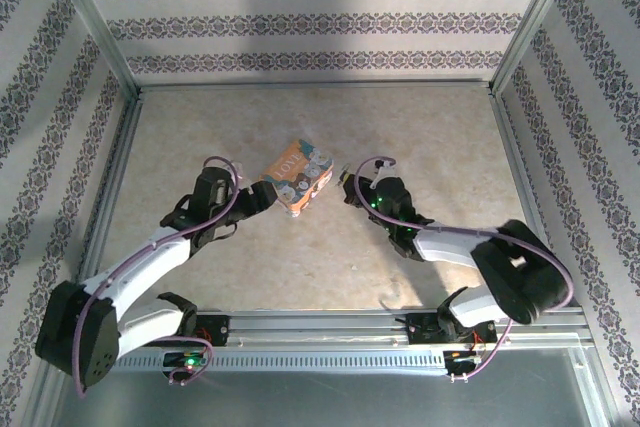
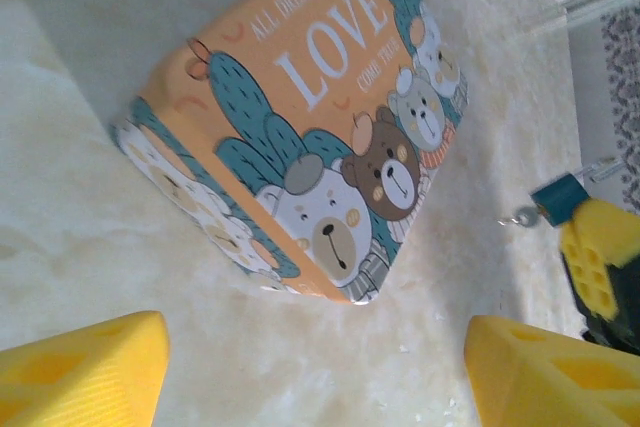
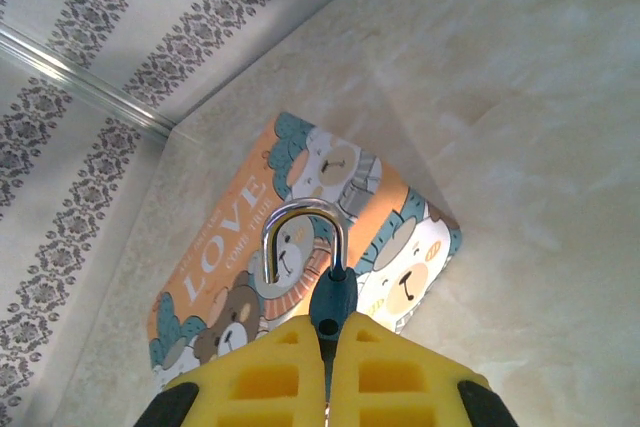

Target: Unlock the padlock with the key

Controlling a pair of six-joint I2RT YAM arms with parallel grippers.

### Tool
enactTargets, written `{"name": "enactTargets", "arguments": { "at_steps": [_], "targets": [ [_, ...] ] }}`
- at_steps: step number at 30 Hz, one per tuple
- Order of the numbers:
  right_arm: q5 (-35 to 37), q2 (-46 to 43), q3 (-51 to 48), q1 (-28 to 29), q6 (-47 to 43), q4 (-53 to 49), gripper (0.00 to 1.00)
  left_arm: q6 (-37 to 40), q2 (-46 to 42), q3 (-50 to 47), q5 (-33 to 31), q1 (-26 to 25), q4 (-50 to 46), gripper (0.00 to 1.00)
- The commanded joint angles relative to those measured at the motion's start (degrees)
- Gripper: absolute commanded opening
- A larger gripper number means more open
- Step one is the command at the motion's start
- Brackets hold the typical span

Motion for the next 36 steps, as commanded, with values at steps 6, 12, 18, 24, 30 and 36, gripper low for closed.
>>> {"name": "enactTargets", "arguments": {
  "at_steps": [6,12,18,24,30,36],
  "targets": [
    [-6.49,-14.38,5.9,-1.68,-13.48,-26.85,0.0,6.2,-10.16,0.42,-7.97,3.31,-10.94,0.84],
    [-11.01,-21.51,10.87,-1.94,-18.31,-43.28,0.0,8.35,-16.72,-0.29,-14.41,4.12,-14.08,0.94],
    [-17.6,-24.82,13.24,-1.96,-19.39,-55.7,0.0,9.26,-21.08,-0.98,-19.0,4.38,-16.46,1.0],
    [-24.56,-27.39,10.74,-1.54,-17.13,-59.82,0.0,10.08,-21.77,-0.47,-19.59,4.55,-17.84,1.0],
    [-29.13,-29.62,4.5,-1.31,-12.67,-56.06,0.0,9.88,-21.77,-0.21,-19.42,4.71,-17.5,1.0],
    [-32.3,-27.96,-0.81,-0.46,-9.0,-49.71,0.0,9.57,-21.77,-0.02,-19.15,4.64,-17.76,1.0]
  ]
}}
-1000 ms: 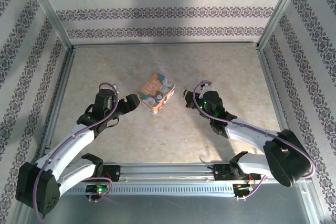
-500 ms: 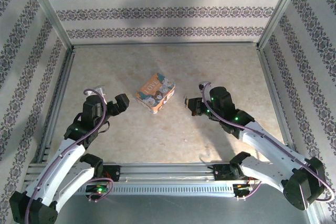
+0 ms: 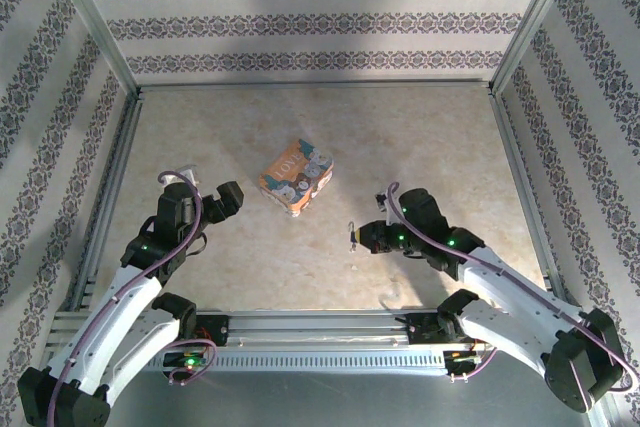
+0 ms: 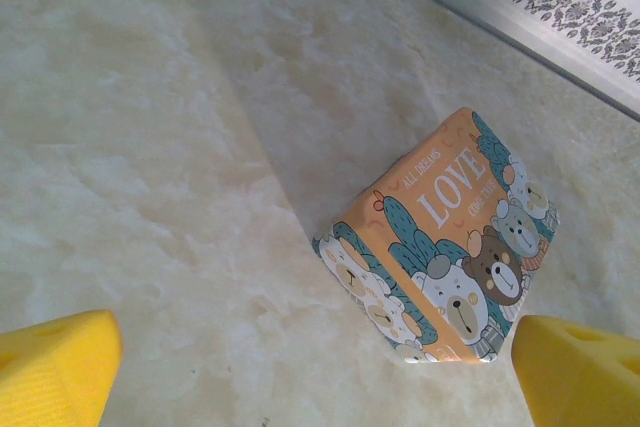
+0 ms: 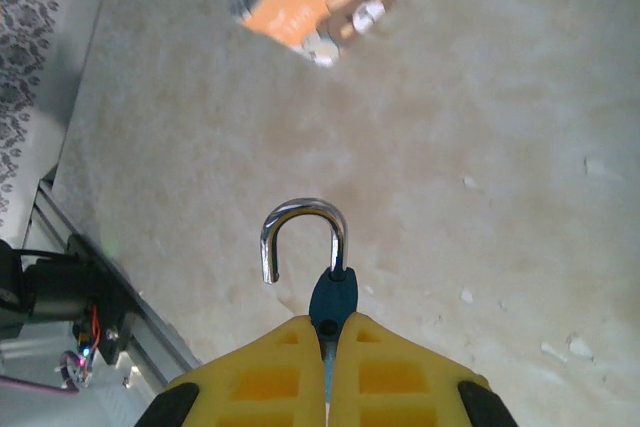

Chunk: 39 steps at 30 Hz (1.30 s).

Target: Unlock the padlock with the key

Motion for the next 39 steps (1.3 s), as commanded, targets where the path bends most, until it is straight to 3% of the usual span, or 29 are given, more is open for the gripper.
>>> {"name": "enactTargets", "arguments": {
  "at_steps": [1,12,26,33,39],
  "targets": [
    [-3.78,1.02,-2.21,0.78,3.03,5.91,0.0,0.65,-0.52,0.09,-0.88,0.96,-1.48,1.0],
    [-5.95,13.71,-7.03,3.01,7.57,23.95,0.0,-0.36,-0.22,-0.59,0.0,1.06,-1.04,1.0],
    [-9.19,27.86,-6.2,3.52,10.73,29.64,0.0,-0.36,-0.39,-0.58,0.14,1.08,-2.18,1.0],
    [-8.71,27.07,-5.96,1.85,10.83,27.93,0.24,-0.09,-0.35,-0.47,0.09,1.05,-2.45,1.0],
    [-5.71,21.1,-5.05,0.54,9.11,22.13,0.42,0.25,-0.7,0.03,-0.42,1.13,-3.14,1.0]
  ]
}}
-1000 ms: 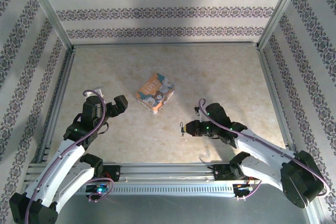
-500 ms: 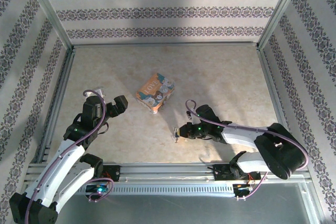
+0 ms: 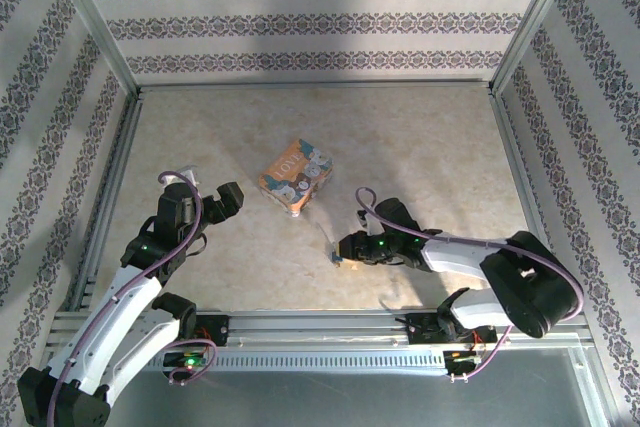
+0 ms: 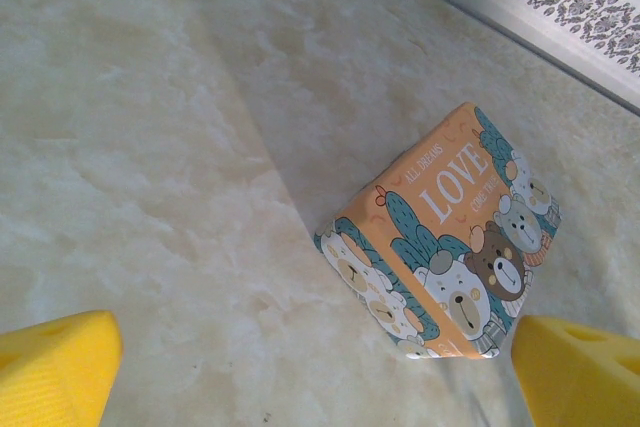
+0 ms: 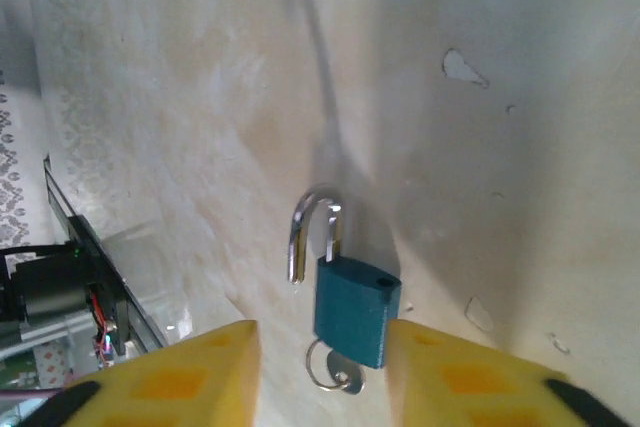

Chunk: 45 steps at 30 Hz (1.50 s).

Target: Unlock the padlock with the key

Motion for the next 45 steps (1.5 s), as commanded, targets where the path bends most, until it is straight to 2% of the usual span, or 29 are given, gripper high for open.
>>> {"name": "enactTargets", "arguments": {
  "at_steps": [1,8,13,18,20,21,27,35,40,45],
  "targets": [
    [2.61,-4.79,1.32,-1.12,-1.64,-3.63,0.44,0.28,-0.7,0.2,-0.81,1.15,-2.81,1.0],
    [10.57,-17.45,4.35,-3.99,-7.71,-18.1,0.54,1.07,-1.04,0.99,-2.12,1.23,-4.24,0.99],
    [17.96,-24.79,8.78,-6.68,-14.6,-28.41,0.65,1.6,-1.81,1.48,-4.64,1.3,-5.81,0.99],
    [21.1,-29.96,10.8,-10.44,-18.87,-31.75,0.79,2.44,-3.43,2.97,-7.05,1.5,-8.6,0.99],
    [21.79,-31.59,10.95,-11.93,-20.22,-32.34,0.89,3.13,-4.48,3.27,-8.07,1.49,-9.33,0.99],
    [22.38,-32.46,10.92,-12.82,-20.77,-32.63,0.98,3.56,-5.1,3.37,-8.82,1.47,-9.71,0.99],
    [24.98,-34.94,11.33,-18.51,-22.55,-32.75,0.98,6.27,-7.22,2.98,-13.0,1.63,-9.85,0.99],
    [32.39,-33.24,10.46,-24.71,-27.97,-25.3,0.98,11.05,-7.46,-1.06,-17.68,1.63,-2.16,0.99],
    [39.01,-31.48,5.83,-26.46,-32.82,-12.63,0.98,16.7,-7.23,-4.45,-23.27,1.65,5.41,0.99],
    [39.12,-25.97,1.01,-29.74,-36.07,1.67,0.98,23.48,-5.1,-7.94,-27.89,1.8,14.01,0.99]
  ]
}}
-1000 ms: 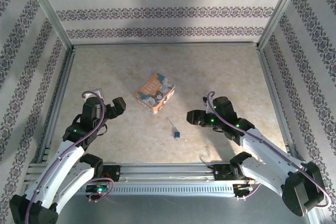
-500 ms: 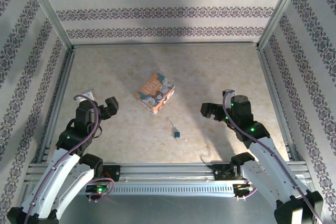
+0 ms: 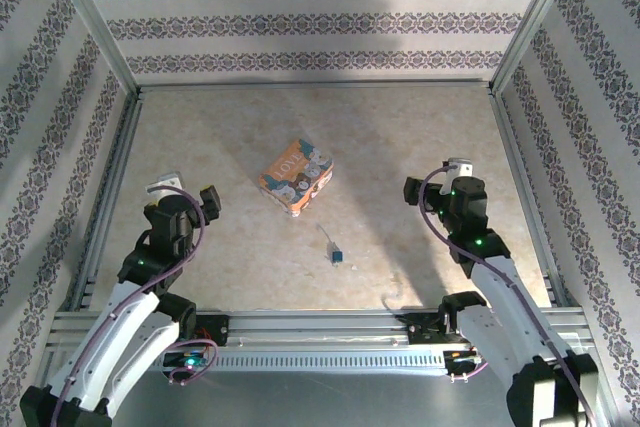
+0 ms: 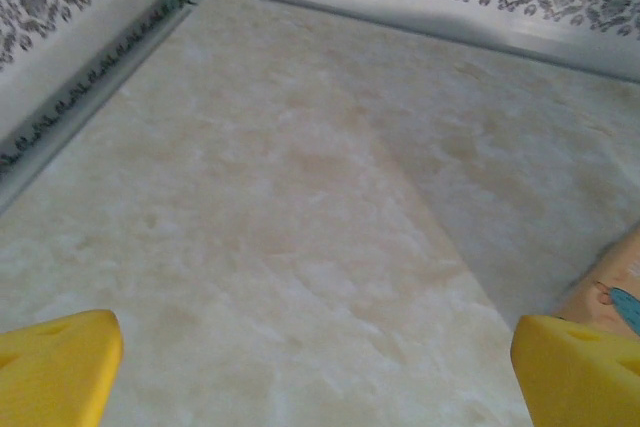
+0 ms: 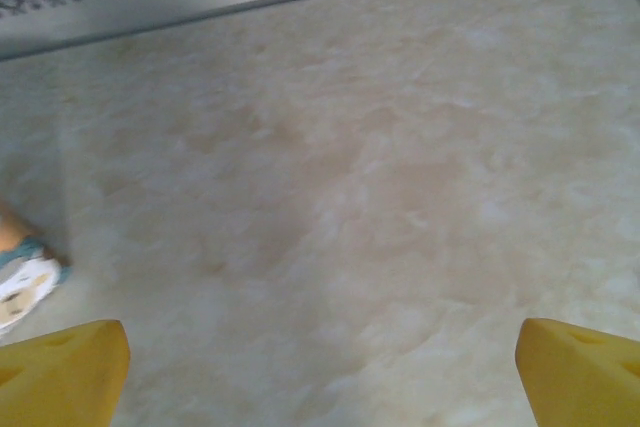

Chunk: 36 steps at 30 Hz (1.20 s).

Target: Unlock the padlock with the key

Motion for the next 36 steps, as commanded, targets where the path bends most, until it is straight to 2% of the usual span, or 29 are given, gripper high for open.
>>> {"name": "enactTargets", "arguments": {
  "at_steps": [1,6,10,14,16,25,31,33,36],
  "targets": [
    [2.21,3.81,-3.0,-2.28,-3.24,13.48,0.98,7.83,1.46,-2.47,-5.42,1.11,10.62,0.99],
    [1.53,11.59,-7.34,-4.04,-5.75,27.56,0.98,13.79,4.67,-8.68,-7.27,1.41,24.22,0.99],
    [-0.72,18.55,-8.21,-4.33,-7.78,37.08,0.98,15.2,8.41,-12.93,-8.17,1.75,34.14,0.99],
    [-2.31,26.55,-7.96,-4.35,-9.09,46.83,0.98,16.44,14.76,-13.25,-7.17,2.37,38.27,0.99],
    [-3.29,26.99,-6.55,-4.25,-12.13,45.02,0.99,17.23,17.61,-13.16,-6.35,2.77,40.38,0.99],
    [-5.95,41.26,-9.18,-4.51,-13.52,65.56,0.98,18.11,27.51,-12.78,-0.56,5.89,48.43,0.99],
    [-4.85,40.99,-5.06,-5.42,-11.97,57.51,0.98,17.82,31.57,-12.14,3.23,8.23,52.03,0.99],
    [-3.38,39.84,-1.9,-6.0,-10.76,50.71,0.98,17.81,32.99,-11.76,4.98,8.74,53.28,0.99],
    [-3.37,40.51,-2.4,-6.02,-10.66,52.92,0.98,18.56,36.03,-11.2,8.3,9.37,56.96,0.99]
  ]
}}
